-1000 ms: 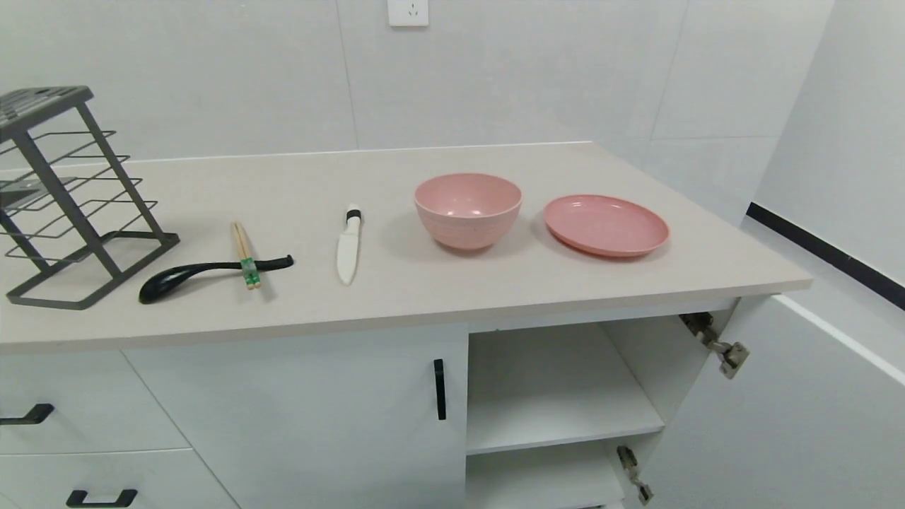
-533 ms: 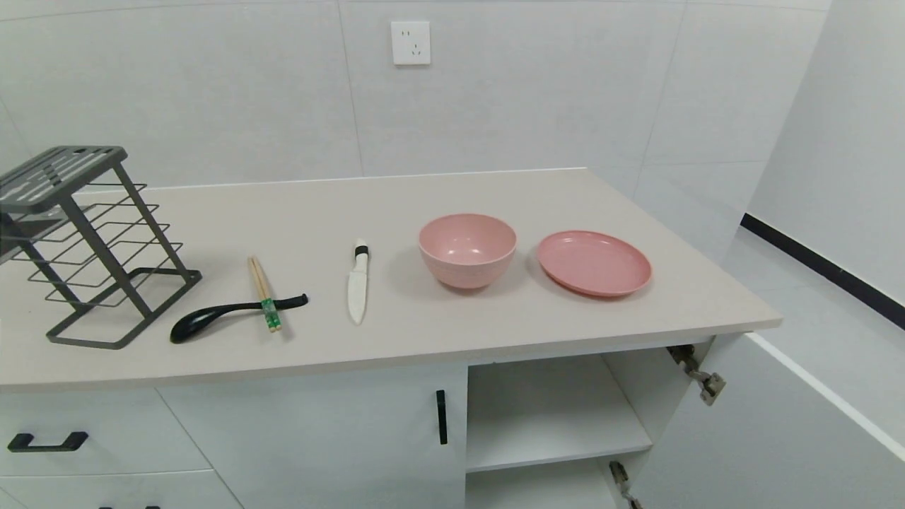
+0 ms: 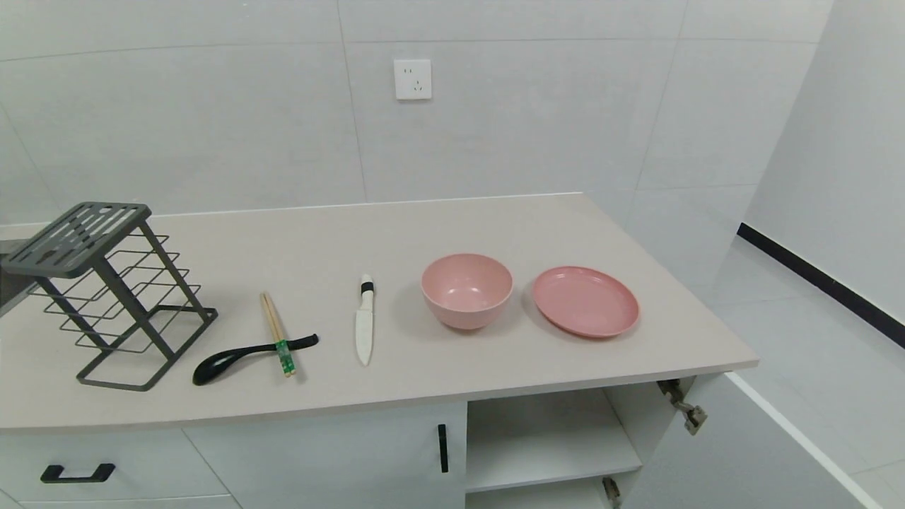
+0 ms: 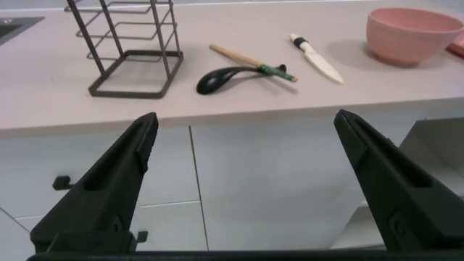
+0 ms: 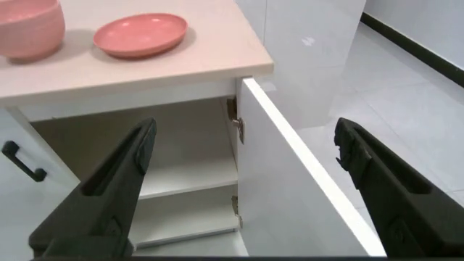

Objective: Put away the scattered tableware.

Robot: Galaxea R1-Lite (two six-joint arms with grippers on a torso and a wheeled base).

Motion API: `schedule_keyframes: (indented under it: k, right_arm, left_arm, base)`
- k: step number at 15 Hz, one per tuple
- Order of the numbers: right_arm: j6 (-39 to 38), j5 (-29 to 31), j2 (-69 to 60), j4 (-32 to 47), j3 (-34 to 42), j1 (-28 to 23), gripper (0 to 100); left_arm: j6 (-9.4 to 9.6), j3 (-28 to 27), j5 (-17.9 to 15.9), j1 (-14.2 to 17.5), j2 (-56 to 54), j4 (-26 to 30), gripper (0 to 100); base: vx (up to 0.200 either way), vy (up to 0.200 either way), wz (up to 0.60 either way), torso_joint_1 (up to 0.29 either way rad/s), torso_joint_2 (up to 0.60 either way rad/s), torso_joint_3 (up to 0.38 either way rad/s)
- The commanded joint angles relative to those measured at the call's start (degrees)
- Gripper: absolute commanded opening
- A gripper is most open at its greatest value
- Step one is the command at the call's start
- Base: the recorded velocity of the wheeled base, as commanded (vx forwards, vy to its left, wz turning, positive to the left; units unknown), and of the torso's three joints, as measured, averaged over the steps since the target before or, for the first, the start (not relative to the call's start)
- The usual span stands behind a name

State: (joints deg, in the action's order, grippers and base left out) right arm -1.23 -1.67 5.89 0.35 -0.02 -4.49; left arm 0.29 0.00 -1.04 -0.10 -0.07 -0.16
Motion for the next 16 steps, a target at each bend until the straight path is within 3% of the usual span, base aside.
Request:
schedule_keyframes:
  k: [1,6,9,14,16]
  right_arm:
    - [0.0,0.0,0.1,0.0,0.0,0.0,100]
    - [-0.1,-0.1,0.1,0.0,0.0,0.1,100]
    - [-0.2,-0.2,0.1,0.0,0.0,0.1,100]
    - [-0.2,-0.2,0.1,0.0,0.0,0.1,100]
    - [-0.2,-0.2,0.1,-0.1,-0.1,0.1,100]
  left_arm:
    - [0.06,0.0,0.0,0.0,0.1,0.0,100]
    - [0.06,0.0,0.0,0.0,0.1,0.0,100]
    - [0.06,0.0,0.0,0.0,0.1,0.0,100]
    - [-0.03,0.0,0.2,0.0,0.1,0.0,100]
    - [-0.03,0.0,0.2,0.0,0.1,0.0,100]
  base:
    - [0.000,0.000,0.00,0.281,-0.55,-0.261]
    - [0.000,0.000,0.00,0.248,-0.49,-0.237]
    - [0.000,0.000,-0.60,0.053,-0.09,-0.048]
    - [0.000,0.000,0.00,0.000,0.00,0.000]
    - [0.200,0.000,0.00,0.005,0.00,0.000]
